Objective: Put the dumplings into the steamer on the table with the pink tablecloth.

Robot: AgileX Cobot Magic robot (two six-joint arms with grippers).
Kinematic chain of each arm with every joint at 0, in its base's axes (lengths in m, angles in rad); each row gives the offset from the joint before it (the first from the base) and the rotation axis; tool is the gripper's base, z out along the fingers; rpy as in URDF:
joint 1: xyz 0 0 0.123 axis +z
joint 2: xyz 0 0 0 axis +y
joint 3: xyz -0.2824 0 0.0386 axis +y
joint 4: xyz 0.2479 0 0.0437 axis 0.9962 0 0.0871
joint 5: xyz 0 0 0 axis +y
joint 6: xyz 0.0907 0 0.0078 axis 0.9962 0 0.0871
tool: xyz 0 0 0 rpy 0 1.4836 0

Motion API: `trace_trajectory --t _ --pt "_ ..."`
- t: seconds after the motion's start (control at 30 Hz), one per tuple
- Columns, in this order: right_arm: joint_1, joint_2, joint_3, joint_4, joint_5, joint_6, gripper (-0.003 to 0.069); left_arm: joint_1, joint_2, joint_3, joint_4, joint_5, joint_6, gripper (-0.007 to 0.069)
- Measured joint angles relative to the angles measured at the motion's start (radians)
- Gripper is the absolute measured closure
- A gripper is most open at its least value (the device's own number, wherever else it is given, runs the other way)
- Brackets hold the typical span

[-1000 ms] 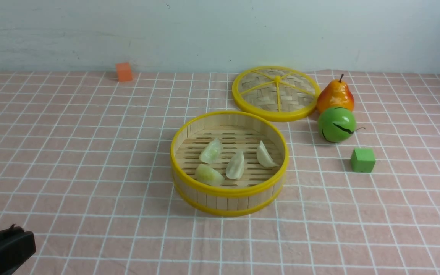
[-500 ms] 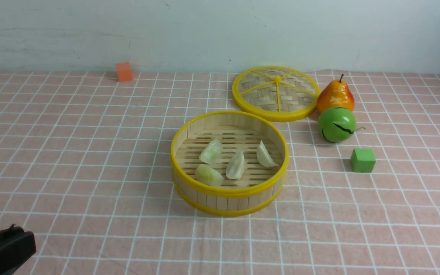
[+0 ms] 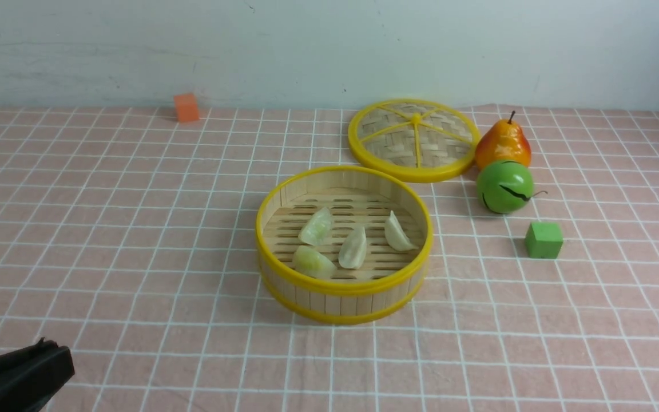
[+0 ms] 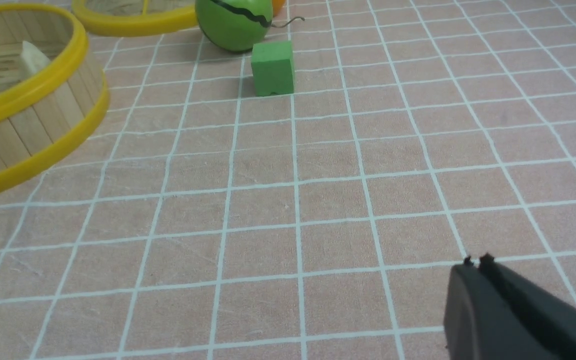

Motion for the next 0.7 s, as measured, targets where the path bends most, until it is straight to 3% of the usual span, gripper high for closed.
trace_trajectory --t 0.07,0.2,0.5,0.7 --pt "0.0 0.0 0.0 0.0 0.0 0.001 0.0659 0.078 -0.033 0.061 -0.035 -0.103 0.0 0.0638" --pt "0.0 0.0 0.0 0.0 0.0 0.001 0.0656 0.21 -0.123 0.144 -0.072 -0.183 0.0 0.0638" --pt "0.0 0.0 0.0 0.0 0.0 0.001 0.0644 0.535 -0.319 0.309 -0.091 -0.189 0.0 0.0638" --pt "0.0 0.0 0.0 0.0 0.0 0.001 0.0637 0.594 -0.322 0.34 -0.079 -0.094 0.0 0.0638"
